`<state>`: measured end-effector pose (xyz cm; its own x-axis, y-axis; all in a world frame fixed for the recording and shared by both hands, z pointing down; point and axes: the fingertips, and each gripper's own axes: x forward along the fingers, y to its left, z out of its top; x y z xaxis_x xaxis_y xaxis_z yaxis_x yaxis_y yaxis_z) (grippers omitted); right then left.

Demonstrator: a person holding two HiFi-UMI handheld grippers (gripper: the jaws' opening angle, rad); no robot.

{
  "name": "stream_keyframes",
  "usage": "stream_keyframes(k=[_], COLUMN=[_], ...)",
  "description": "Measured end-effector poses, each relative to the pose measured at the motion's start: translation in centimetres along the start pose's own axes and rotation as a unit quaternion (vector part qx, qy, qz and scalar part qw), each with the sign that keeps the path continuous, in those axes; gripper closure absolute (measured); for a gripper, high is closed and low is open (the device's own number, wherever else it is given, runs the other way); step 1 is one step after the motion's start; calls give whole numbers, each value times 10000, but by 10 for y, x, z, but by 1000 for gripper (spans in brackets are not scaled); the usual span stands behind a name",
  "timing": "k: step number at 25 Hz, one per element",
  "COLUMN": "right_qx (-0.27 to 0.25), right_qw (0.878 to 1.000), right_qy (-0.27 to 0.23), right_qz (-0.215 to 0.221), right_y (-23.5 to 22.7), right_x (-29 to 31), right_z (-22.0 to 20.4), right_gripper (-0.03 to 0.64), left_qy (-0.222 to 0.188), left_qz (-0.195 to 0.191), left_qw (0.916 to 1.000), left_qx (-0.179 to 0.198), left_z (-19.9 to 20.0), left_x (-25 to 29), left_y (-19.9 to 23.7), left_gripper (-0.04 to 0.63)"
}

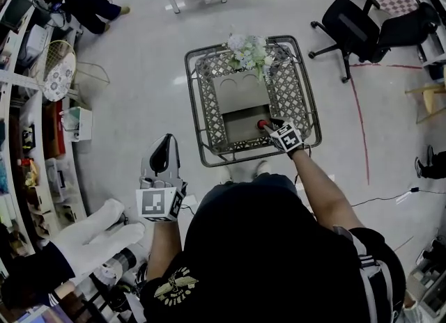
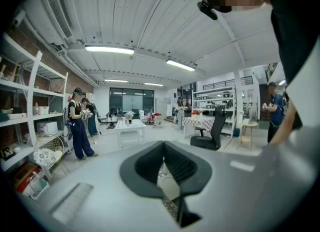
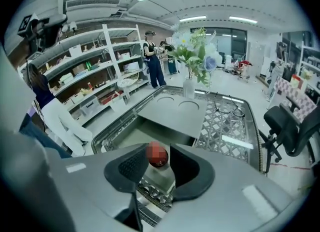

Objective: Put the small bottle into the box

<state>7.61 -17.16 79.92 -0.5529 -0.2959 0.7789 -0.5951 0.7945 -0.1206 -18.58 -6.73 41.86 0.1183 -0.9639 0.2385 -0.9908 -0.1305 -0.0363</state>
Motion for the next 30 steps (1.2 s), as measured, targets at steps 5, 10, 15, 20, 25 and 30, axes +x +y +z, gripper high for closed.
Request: stream_keyframes(k=[5,10,15,20,25,30], right_qx=[-71,-218,-233,-171,-181,-287], right_qw=[9983,9939,9876,9757,9598,9464], right_qy=[-539,-1048,-1518,-2152,-2775,-3198], right_qz=[-219,-279,-333,-372,-385,-351], right_y=[-2,8,15,22,33,48], right_x=[-35,-70,-107,-157,-206,-244], right_z=[23,51,76,106,145,176], right_gripper=[609,609,609,609,609,609], left_qy=[-81,-217,-276,-308,-274,-280], left_qz=[-48,-145,-161,-190,-247,-384], left_qw=[9999,9997,9995,9993,9992,9988], left_qx=[-60,20,-74,-74,-172,-151], left_z=[0,2,8,7,7,9], left_x=[-1,-2,0,3,9,16], left_y=[-4,-5,-8,-9,-11,-15], left_gripper=[595,595,595,595,595,595])
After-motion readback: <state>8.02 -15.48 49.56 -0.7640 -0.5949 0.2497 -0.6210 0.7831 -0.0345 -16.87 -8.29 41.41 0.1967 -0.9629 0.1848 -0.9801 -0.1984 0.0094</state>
